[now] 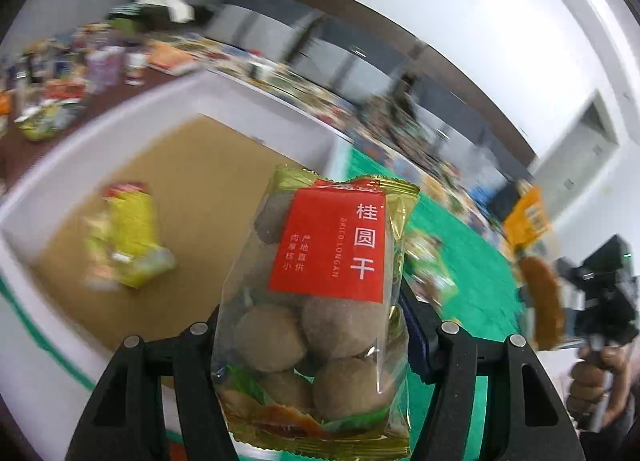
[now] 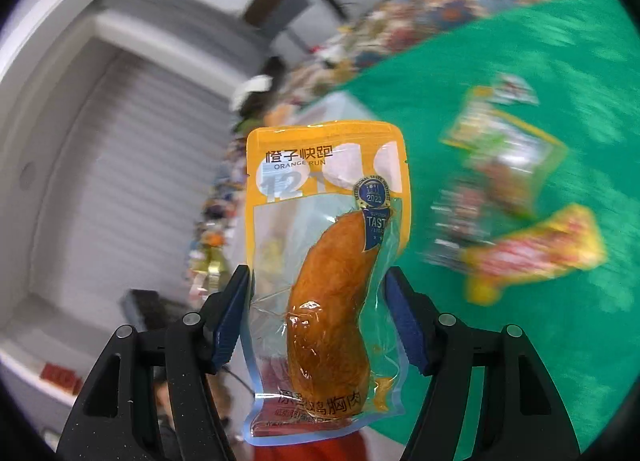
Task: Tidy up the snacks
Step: 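Carry the longan bag and braised meat into the white box and open both tools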
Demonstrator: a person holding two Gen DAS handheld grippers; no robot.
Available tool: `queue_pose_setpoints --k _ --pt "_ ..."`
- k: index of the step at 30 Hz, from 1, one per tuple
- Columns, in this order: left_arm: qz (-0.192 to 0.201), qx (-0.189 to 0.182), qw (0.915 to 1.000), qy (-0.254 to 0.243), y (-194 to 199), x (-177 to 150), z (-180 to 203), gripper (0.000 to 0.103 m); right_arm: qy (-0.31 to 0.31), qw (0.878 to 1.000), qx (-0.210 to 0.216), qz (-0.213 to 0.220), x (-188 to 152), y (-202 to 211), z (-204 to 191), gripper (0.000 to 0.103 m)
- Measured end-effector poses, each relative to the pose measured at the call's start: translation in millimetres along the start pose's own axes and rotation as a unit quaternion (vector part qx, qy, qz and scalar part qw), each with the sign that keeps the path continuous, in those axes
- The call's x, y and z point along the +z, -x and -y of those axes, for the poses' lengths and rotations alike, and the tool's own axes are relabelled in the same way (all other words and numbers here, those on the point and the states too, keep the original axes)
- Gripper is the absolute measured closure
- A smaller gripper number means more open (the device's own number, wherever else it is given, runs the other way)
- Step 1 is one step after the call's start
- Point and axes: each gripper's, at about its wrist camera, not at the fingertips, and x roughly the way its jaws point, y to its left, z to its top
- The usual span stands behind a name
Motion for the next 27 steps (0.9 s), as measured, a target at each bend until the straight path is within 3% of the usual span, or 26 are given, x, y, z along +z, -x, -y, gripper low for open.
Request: queue_pose_setpoints --k 3,8,10,12,14,18,21,24,27 --pt "0.018 0.044 0.9985 0.027 18 16 -52 0.039 0.032 0.999 0.028 -0.012 8 -44 -52 0.032" --pt "0.007 0.092 0.9945 0.050 14 21 -105 0.038 0.091 0.994 0.048 -0.048 1 -142 -130 0.029" --pt "-0.002 0.127 0.9908 0.046 5 16 -116 0.026 0.102 0.993 0.037 -0.038 -8 -177 -141 0.019" --pt "0.000 0.141 0.9887 0.051 -1 13 -123 0.016 0.108 0.993 0.009 -0.045 -16 -217 -142 0.018" --pt "0.006 0.141 0.9883 0.059 -3 12 -125 0.014 0.121 0.990 -0.022 -0.071 -20 -241 -140 0.018" --pt "0.019 0.137 0.9881 0.068 3 2 -123 0.014 0.167 0.985 -0.025 -0.038 -26 -225 -136 0.018" --pt "0.023 0.109 0.9926 0.049 9 -9 -95 0.013 0.227 0.972 -0.056 -0.011 -36 -194 -128 0.018" --pt "0.014 0.057 0.9982 0.012 6 -29 -42 0.009 0.286 0.948 -0.136 0.035 -55 -149 -88 0.018" --pt "-0.018 -0.004 0.9992 -0.037 -10 -56 22 0.004 0.285 0.924 -0.245 0.066 -72 -98 -13 0.018"
